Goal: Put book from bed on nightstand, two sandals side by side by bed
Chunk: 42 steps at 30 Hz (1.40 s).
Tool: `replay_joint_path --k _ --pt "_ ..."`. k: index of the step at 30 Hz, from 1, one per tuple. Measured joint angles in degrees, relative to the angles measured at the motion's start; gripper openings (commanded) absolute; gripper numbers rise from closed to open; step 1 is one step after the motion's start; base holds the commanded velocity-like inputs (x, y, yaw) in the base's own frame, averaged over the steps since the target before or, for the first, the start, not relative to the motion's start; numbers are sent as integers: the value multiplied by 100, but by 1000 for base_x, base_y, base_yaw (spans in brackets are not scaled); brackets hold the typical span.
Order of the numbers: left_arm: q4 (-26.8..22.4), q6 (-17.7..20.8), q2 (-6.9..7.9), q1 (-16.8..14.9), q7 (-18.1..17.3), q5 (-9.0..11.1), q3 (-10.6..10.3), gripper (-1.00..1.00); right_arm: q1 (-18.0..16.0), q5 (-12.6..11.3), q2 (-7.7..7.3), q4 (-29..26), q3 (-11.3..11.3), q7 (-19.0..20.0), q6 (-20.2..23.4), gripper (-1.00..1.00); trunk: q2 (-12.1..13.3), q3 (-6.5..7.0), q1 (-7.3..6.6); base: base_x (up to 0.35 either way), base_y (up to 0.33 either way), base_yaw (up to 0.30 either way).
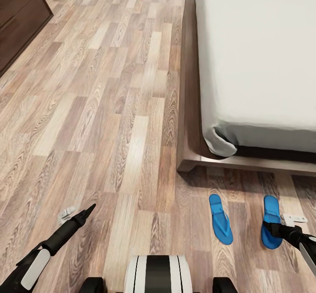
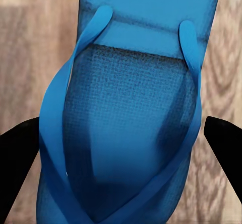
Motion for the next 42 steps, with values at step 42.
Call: replay_joint_path --k 42 --pt "-5 7 -1 2 -17 -10 2 100 -1 2 8 -7 1 0 2 -100 -31 -513 59 -1 68 8"
